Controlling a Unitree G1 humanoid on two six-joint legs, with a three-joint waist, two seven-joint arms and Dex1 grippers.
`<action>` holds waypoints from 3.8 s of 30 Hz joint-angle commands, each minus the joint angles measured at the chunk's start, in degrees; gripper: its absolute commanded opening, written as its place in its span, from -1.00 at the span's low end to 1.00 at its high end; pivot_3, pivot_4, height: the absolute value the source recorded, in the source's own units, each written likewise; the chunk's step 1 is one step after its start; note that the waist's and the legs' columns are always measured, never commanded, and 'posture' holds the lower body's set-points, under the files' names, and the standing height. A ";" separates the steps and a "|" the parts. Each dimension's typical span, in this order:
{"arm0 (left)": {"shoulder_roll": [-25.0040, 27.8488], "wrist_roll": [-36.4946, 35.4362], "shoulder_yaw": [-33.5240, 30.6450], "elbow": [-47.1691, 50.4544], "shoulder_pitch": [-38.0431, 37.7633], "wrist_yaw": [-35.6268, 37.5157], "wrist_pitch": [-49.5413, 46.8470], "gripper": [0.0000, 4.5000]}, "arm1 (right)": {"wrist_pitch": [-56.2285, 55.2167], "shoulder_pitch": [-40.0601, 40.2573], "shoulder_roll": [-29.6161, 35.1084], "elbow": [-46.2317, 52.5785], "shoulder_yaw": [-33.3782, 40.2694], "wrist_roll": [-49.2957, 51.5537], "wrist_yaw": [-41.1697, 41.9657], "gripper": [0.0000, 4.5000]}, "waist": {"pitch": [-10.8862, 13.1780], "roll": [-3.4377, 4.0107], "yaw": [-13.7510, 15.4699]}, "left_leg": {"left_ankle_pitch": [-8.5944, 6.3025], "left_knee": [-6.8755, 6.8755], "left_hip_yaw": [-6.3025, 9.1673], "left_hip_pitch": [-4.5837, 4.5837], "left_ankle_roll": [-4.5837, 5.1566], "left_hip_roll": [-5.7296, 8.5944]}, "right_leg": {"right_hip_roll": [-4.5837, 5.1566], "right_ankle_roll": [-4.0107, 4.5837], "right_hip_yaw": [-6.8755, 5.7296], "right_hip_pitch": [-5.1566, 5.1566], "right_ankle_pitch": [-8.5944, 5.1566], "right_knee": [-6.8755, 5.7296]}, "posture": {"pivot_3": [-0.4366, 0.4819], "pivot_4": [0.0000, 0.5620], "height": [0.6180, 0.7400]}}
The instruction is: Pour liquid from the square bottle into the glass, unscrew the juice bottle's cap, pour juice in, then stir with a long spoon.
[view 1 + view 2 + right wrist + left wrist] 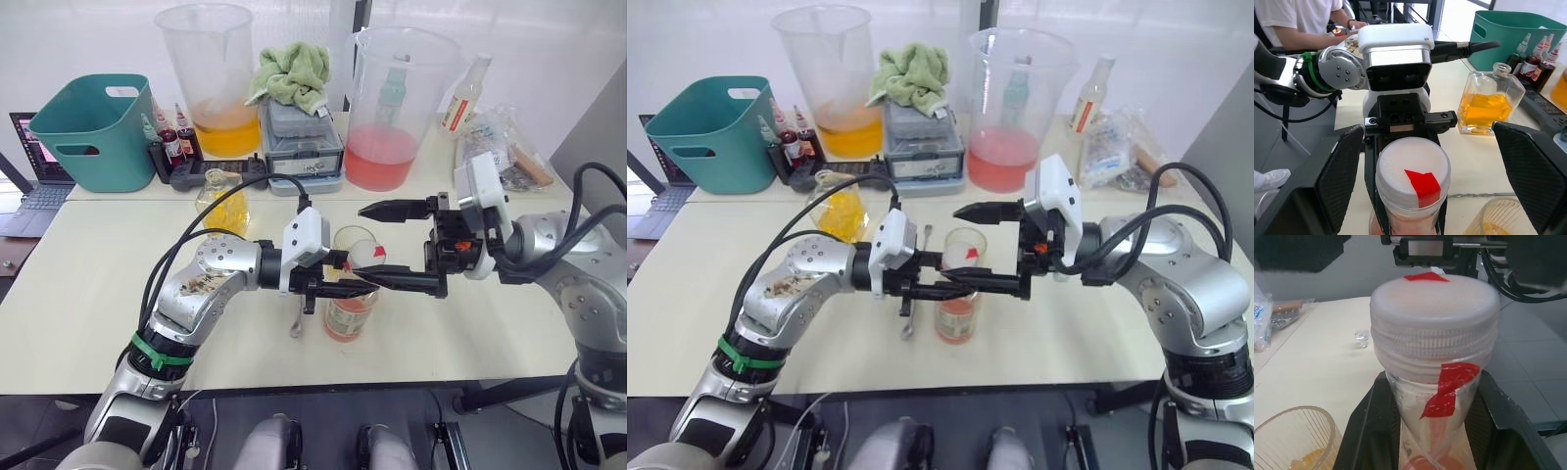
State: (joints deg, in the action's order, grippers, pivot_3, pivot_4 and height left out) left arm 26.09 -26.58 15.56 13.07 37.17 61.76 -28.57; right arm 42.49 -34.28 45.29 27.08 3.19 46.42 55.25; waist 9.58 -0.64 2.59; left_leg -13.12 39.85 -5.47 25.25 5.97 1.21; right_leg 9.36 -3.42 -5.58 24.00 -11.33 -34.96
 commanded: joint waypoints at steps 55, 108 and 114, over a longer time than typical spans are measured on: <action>1.00 2.11 3.61 -1.46 -0.12 1.95 1.13 -0.43 | 0.38 2.52 -0.44 5.82 2.69 2.86 -4.30 0.86 | -0.01 -0.01 -0.06 | -0.12 -0.01 0.02 0.00 -0.27 -0.02 | -0.01 0.00 -0.03 0.04 0.00 0.02 | -0.05 -0.47 1.00; 1.97 0.94 1.81 1.50 -3.13 -0.33 -0.94 -0.43 | 1.88 0.22 -0.28 5.57 1.32 0.90 -4.99 0.98 | -0.03 -0.02 -0.44 | -0.17 -0.07 0.04 -0.02 -0.36 -0.03 | 0.01 0.00 0.00 0.04 0.00 -0.01 | -0.05 -0.47 1.00; 1.82 1.47 1.87 0.28 -2.82 0.32 0.35 -0.43 | 4.26 0.56 -0.83 7.27 1.65 3.01 -8.97 0.98 | -0.03 -0.02 -0.34 | -0.06 -0.05 0.04 -0.03 -0.12 -0.03 | -0.02 0.00 -0.02 0.05 0.00 0.01 | -0.05 -0.47 1.00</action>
State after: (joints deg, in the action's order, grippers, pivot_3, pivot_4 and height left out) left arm 27.52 -26.95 14.95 14.81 35.34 61.16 -27.55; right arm 46.54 -33.24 44.22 32.74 2.96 48.25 47.10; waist 9.55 -0.67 2.26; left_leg -13.18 39.79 -5.44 25.22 5.86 1.18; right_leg 9.33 -3.42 -5.59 24.04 -11.33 -34.95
